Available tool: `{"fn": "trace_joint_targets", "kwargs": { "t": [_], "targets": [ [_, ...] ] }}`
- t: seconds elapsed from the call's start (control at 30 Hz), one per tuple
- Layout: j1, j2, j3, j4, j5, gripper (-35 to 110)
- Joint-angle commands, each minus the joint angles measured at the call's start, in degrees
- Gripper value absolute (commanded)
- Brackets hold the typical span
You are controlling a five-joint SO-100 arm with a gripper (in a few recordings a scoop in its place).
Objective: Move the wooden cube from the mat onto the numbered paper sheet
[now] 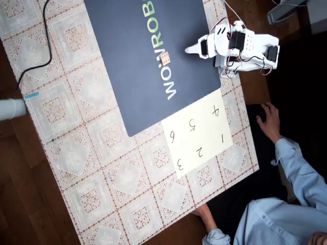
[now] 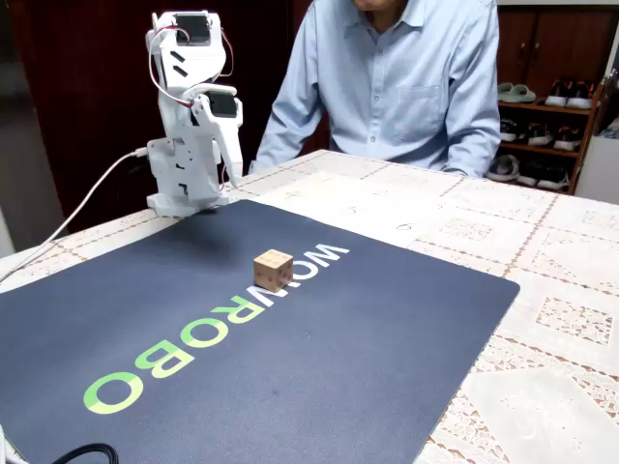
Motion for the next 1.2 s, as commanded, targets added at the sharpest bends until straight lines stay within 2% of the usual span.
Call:
{"fn": "trace_joint_targets", "kwargs": {
  "t": [0.0, 0.63, 0.73, 1.0, 1.17],
  "targets": [
    [-7.21, 48.43, 36.21, 3.43, 12.92, 0],
    [-7.29, 48.43, 36.21, 3.43, 13.10, 0],
    [-5.98, 47.81, 36.04, 2.99, 14.06, 7],
    [-4.39, 23.03, 21.62, -5.98, 16.35, 13],
    [-3.16, 7.21, 7.56, -5.27, 16.44, 14]
  ]
}}
